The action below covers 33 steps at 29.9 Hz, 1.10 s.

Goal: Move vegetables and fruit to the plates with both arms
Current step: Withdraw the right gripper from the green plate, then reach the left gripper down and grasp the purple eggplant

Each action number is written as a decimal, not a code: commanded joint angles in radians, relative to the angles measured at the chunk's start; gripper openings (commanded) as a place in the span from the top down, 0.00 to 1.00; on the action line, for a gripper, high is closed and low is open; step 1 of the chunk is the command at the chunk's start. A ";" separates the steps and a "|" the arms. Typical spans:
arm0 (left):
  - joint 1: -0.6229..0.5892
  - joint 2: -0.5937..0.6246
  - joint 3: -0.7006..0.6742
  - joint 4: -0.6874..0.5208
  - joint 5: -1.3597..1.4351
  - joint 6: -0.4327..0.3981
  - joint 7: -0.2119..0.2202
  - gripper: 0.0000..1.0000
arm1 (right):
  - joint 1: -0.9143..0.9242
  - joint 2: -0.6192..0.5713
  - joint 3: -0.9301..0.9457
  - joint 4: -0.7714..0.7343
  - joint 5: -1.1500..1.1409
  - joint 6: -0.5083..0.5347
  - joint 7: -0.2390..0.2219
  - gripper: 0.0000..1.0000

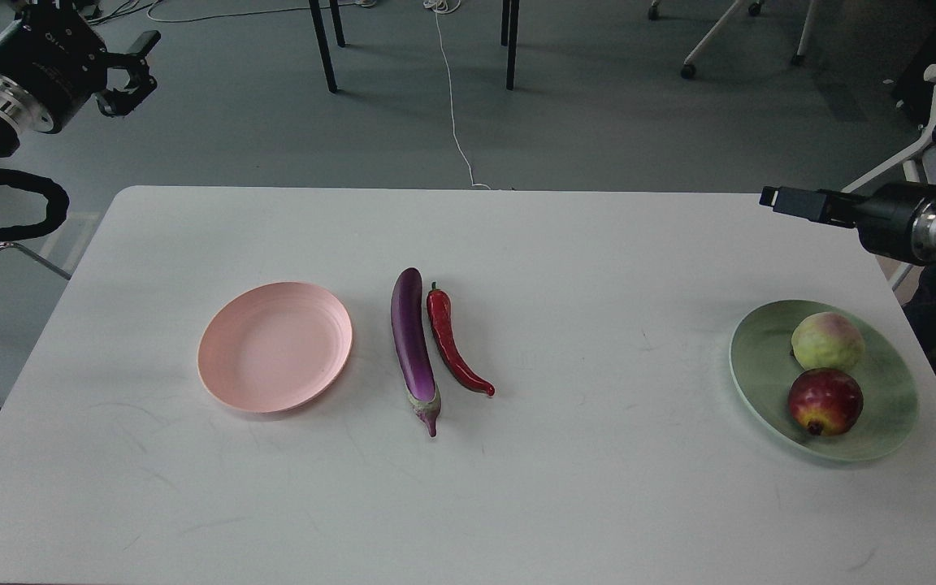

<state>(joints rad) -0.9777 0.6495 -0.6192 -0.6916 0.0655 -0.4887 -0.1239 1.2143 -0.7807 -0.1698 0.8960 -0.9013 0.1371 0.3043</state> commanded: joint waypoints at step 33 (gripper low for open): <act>0.005 -0.149 0.334 -0.735 1.603 0.000 0.010 0.02 | -0.528 0.230 1.007 -0.278 1.007 0.352 0.006 0.02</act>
<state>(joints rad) -0.9735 0.5431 -0.3215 -1.4335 1.5905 -0.4886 -0.1134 0.7395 -0.5494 0.7762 0.6193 0.0676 0.4626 0.3083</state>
